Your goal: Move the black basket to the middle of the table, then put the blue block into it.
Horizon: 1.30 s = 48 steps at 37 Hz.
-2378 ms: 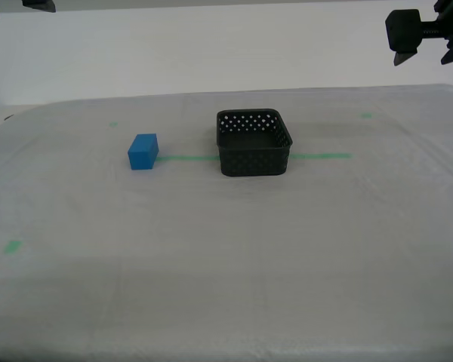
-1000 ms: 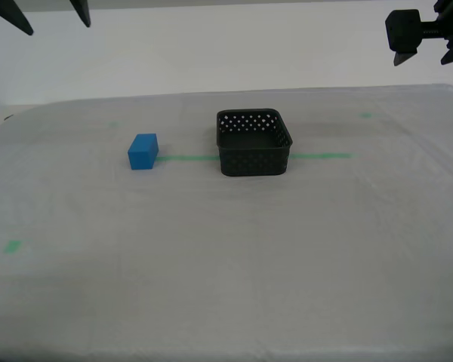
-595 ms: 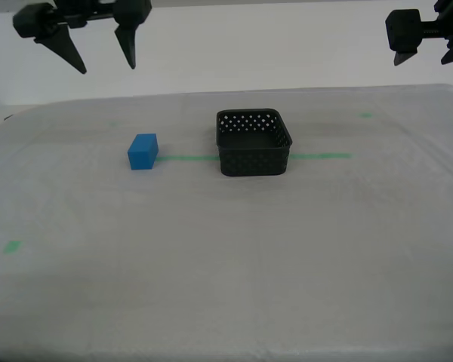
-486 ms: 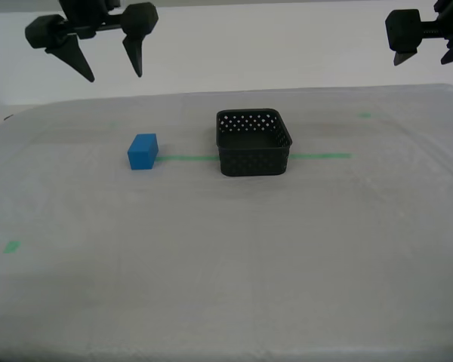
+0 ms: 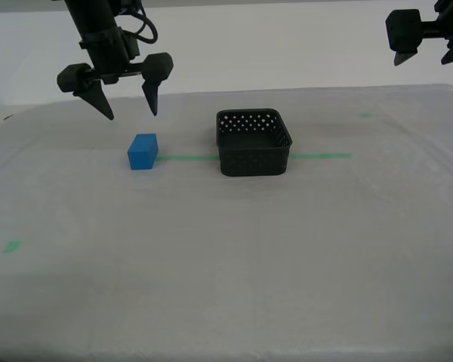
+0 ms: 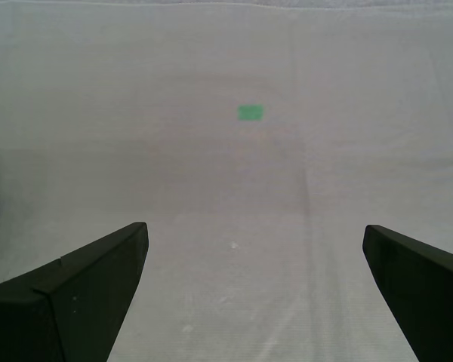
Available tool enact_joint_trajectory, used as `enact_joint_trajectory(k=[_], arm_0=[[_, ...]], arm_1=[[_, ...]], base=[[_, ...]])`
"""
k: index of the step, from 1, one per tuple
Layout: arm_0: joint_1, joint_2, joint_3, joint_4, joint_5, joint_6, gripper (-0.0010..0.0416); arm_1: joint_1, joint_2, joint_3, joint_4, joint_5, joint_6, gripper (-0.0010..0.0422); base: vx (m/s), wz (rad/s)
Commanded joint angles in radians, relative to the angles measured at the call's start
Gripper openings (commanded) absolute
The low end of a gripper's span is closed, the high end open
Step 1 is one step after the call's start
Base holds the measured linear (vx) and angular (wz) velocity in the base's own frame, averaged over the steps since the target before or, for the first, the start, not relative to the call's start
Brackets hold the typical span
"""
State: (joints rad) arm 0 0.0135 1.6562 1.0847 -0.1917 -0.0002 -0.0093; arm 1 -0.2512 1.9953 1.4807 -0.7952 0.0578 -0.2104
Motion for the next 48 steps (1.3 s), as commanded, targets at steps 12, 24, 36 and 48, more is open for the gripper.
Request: enact_joint_trajectory(k=[12, 24, 36, 48], arm_0=[[0.000, 0.000, 0.001, 0.005, 0.000, -0.001, 0.0399], [0.000, 0.000, 0.000, 0.004, 0.000, 0.000, 0.0398], [0.000, 0.000, 0.001, 0.005, 0.000, 0.000, 0.0399], [0.000, 0.000, 0.001, 0.005, 0.000, 0.000, 0.0399]], arm_1=[[0.000, 0.129, -0.001, 0.095, 0.015, 0.003, 0.0401], [0.000, 0.193, -0.004, 0.171, 0.014, 0.005, 0.0401], [-0.001, 0.193, -0.013, 0.202, -0.033, 0.008, 0.0401], [-0.006, 0.193, -0.019, 0.214, -0.034, 0.011, 0.0401]], base=[[0.000, 0.000], [0.000, 0.000], [0.000, 0.000], [0.000, 0.000]])
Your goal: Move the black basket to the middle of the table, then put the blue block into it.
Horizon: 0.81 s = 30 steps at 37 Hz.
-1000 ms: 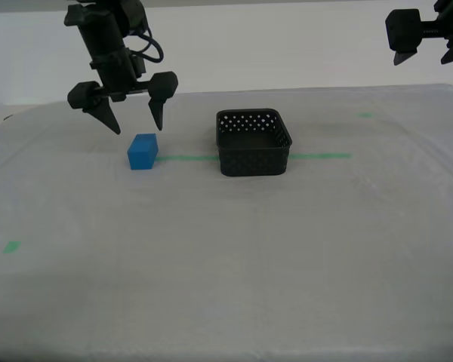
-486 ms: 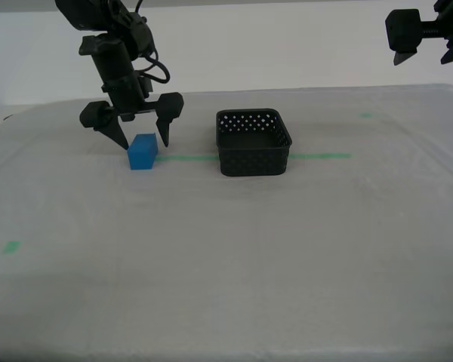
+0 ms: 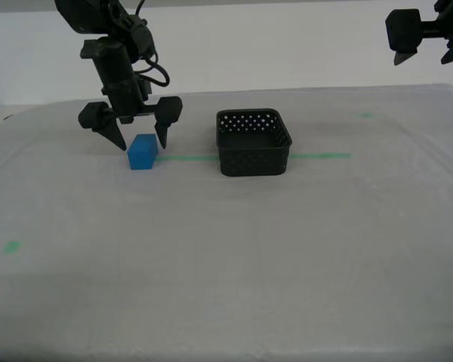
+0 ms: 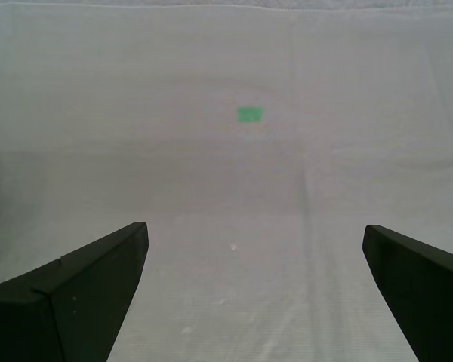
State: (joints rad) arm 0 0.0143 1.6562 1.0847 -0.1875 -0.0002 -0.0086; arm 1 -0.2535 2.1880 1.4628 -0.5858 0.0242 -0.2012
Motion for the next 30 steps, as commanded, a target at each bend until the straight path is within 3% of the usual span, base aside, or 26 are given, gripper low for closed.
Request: enact_joint_trajectory(k=[1, 30], arm_0=[[0.000, 0.000, 0.001, 0.000, 0.000, -0.001, 0.0399], [0.000, 0.000, 0.001, 0.000, 0.000, -0.001, 0.0399]], arm_1=[[-0.005, 0.000, -0.002, 0.005, 0.002, 0.001, 0.0401], [-0.024, 0.000, -0.055, 0.054, 0.002, -0.042, 0.0399]], base=[[0.000, 0.000], [0.000, 0.000]])
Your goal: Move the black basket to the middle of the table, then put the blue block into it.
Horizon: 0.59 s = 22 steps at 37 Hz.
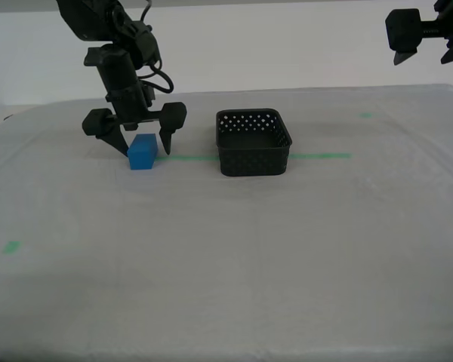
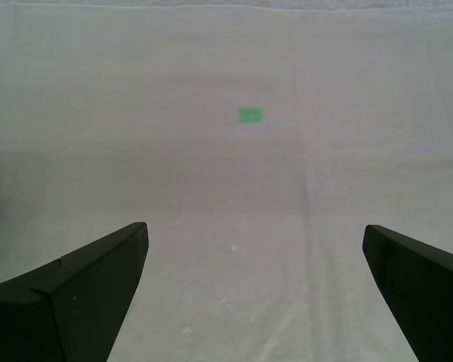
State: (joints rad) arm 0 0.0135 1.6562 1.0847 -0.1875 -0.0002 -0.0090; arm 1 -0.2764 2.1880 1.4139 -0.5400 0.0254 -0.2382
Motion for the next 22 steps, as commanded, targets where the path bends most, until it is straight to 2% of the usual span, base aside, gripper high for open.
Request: enact_joint_trajectory(k=[1, 6, 9, 22], arm_0=[[0.000, 0.000, 0.001, 0.000, 0.000, -0.001, 0.0399], [0.000, 0.000, 0.001, 0.000, 0.000, -0.001, 0.0399], [0.000, 0.000, 0.001, 0.000, 0.000, -0.001, 0.0399], [0.000, 0.000, 0.001, 0.000, 0.000, -0.001, 0.0398]], arm_1=[[0.000, 0.000, -0.006, 0.010, 0.001, -0.006, 0.0397], [-0.001, 0.000, -0.006, 0.014, 0.011, -0.006, 0.0377], [-0.001, 0.000, -0.006, 0.019, 0.013, -0.005, 0.0352], [0.000, 0.000, -0.006, 0.018, 0.013, -0.007, 0.0155]], base=[[0.000, 0.000], [0.000, 0.000], [0.000, 0.000], [0.000, 0.000]])
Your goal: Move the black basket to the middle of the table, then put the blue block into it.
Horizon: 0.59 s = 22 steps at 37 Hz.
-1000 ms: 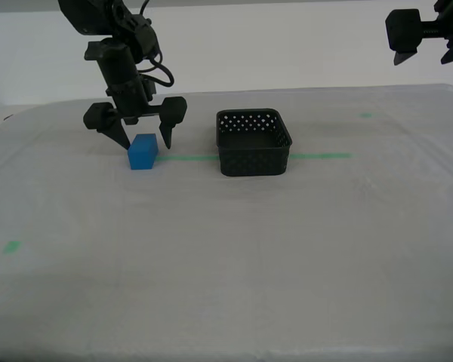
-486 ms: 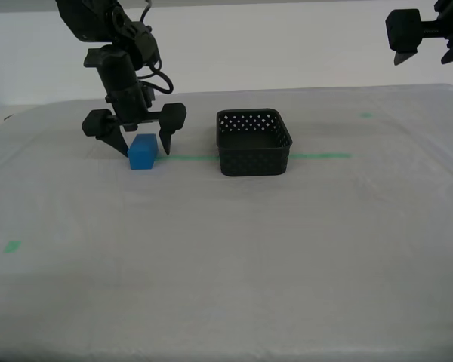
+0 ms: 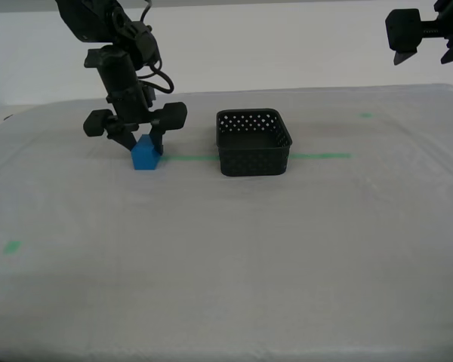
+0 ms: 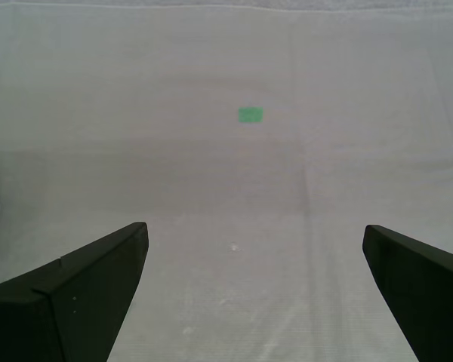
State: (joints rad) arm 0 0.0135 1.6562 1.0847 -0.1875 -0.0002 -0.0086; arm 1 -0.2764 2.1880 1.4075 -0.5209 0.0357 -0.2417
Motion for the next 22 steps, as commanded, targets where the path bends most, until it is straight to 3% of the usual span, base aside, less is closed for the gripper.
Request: enact_joint_trajectory(k=[1, 12, 22], arm_0=[[0.000, 0.000, 0.001, 0.000, 0.000, -0.001, 0.0399], [0.000, 0.000, 0.001, 0.000, 0.000, -0.001, 0.0398], [0.000, 0.000, 0.001, 0.000, 0.000, -0.001, 0.0398]], arm_1=[[0.000, 0.000, 0.000, -0.001, 0.002, -0.004, 0.0140], [0.000, 0.000, 0.000, -0.001, 0.002, -0.013, -0.0006], [0.000, -0.001, 0.000, -0.003, -0.011, -0.014, 0.0002]], base=[[0.000, 0.000], [0.000, 0.000], [0.000, 0.000]])
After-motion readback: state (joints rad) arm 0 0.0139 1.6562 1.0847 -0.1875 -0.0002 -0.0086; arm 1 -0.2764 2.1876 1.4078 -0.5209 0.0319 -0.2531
